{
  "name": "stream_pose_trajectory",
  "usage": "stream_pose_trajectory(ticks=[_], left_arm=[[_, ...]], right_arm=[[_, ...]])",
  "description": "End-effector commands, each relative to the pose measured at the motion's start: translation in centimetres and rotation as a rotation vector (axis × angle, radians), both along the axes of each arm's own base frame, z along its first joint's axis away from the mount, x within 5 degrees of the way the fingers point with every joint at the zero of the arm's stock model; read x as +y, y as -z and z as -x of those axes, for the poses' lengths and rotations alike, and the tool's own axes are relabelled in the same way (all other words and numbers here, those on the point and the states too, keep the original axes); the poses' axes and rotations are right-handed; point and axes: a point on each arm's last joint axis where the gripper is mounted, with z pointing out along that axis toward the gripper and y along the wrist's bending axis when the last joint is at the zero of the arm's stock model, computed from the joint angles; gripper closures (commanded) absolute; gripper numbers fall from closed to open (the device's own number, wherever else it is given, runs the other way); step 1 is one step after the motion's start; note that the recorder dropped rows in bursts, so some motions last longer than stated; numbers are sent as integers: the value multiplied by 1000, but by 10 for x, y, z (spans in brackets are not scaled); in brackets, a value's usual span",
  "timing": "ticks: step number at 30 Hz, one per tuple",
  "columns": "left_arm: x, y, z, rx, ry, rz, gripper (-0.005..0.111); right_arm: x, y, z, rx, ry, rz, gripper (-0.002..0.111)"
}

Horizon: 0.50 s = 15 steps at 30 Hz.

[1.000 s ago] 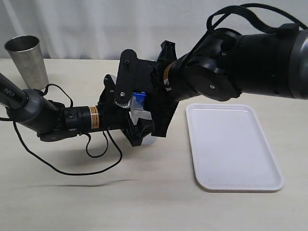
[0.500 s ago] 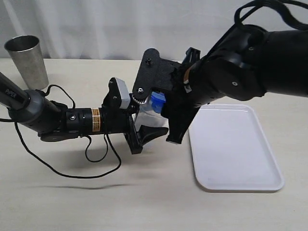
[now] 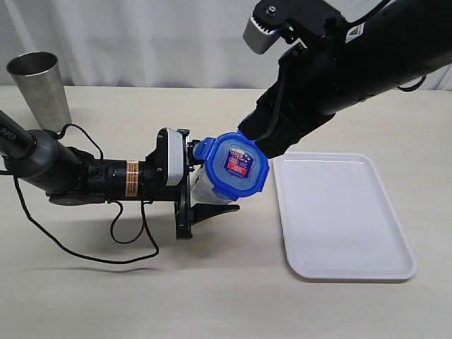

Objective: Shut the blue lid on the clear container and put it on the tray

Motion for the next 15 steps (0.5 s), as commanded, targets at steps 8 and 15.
stream_pose_trajectory(ticks=[8,15], left_arm=[[-1,-8,6,-77,87,29,107],[-1,-8,6,-76,85,30,107]], right_arm=[[9,41,-19,107,-85,60,63],[9,45,-20,124,-93,78,63]])
